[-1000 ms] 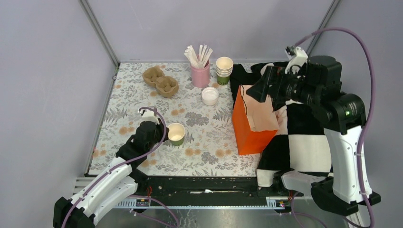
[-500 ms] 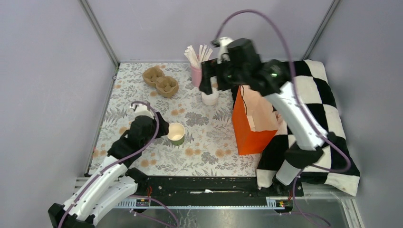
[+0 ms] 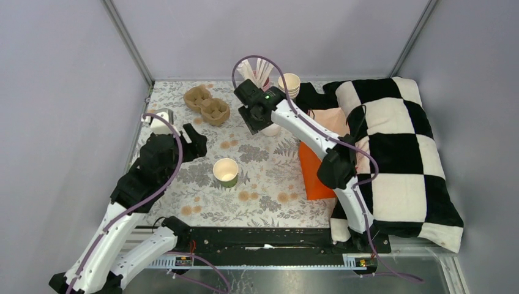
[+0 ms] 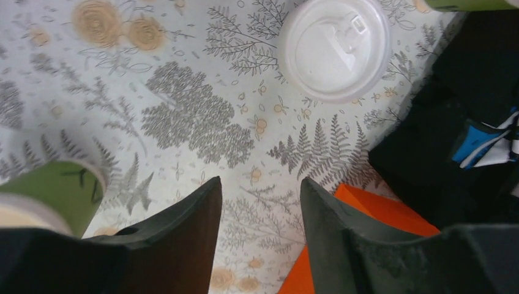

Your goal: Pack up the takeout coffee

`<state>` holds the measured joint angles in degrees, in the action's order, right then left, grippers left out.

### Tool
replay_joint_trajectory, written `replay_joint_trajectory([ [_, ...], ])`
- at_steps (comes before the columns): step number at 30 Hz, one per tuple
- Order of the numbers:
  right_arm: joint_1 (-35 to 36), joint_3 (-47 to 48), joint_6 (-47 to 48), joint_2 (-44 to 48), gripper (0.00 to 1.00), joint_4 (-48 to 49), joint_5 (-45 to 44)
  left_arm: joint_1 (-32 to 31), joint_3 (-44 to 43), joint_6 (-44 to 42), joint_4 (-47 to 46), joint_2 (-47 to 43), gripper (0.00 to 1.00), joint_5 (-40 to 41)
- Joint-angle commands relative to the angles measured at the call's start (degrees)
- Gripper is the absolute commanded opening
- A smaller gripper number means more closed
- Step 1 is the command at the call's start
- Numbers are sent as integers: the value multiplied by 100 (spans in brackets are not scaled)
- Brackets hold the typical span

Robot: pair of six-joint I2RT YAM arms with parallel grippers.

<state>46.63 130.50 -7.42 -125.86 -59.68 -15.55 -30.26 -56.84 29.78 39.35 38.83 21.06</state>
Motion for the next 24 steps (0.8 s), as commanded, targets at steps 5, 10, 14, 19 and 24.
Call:
replay_joint_trajectory([
  [5, -557, 1113, 10, -1249, 47, 158, 157, -10, -500, -839, -200, 659, 76, -294],
  [10, -730, 1475, 10, -1759, 47, 257, 313, -15, -574, -1090, -184, 821, 77, -393],
  [14, -732, 1575, 0, -1945, 50, 317, 202, -15, -610, -1179, -180, 949, 78, -502],
  [19, -720, 1487, -68, -1786, 56, 198, 13, -15, -533, -1228, -217, 998, 78, -521],
  [24, -483, 872, -74, -909, 68, 58, -128, -15, -546, -1238, -342, 1081, 79, -595],
])
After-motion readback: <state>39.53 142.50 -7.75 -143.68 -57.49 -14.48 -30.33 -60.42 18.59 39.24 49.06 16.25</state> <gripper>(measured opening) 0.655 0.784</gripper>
